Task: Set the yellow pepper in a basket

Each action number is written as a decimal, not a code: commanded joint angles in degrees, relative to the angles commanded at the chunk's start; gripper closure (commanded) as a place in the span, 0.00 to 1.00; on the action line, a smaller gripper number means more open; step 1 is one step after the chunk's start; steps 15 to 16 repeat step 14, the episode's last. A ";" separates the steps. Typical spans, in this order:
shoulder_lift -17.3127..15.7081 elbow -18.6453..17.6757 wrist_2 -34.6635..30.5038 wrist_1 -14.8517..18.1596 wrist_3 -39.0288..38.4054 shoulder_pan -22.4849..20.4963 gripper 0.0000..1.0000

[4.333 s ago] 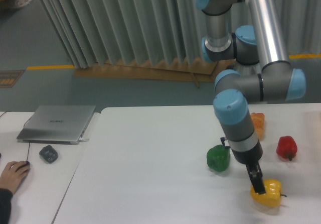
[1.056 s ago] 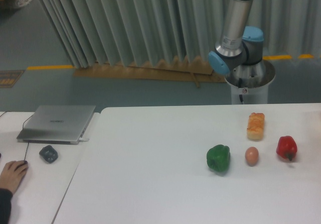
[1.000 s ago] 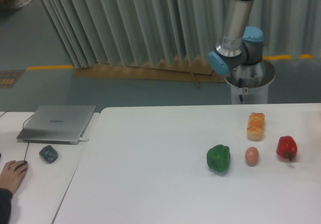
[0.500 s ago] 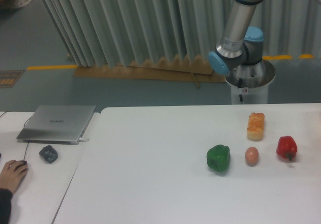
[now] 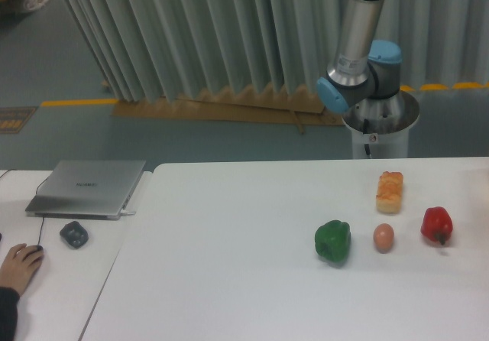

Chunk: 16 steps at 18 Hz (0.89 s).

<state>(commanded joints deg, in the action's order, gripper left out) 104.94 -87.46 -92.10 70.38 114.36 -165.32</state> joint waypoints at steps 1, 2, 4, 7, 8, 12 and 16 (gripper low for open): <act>-0.17 0.35 0.08 1.41 -0.19 0.09 0.00; -0.26 0.36 0.08 2.38 -0.19 0.70 0.00; -0.96 0.44 0.34 2.65 0.07 1.23 0.00; -1.41 0.44 0.17 2.83 0.16 2.72 0.00; -1.41 0.36 0.17 2.83 0.25 2.73 0.00; -1.41 0.36 0.17 2.92 0.34 2.73 0.00; -1.32 -0.17 0.25 3.01 0.34 2.81 0.00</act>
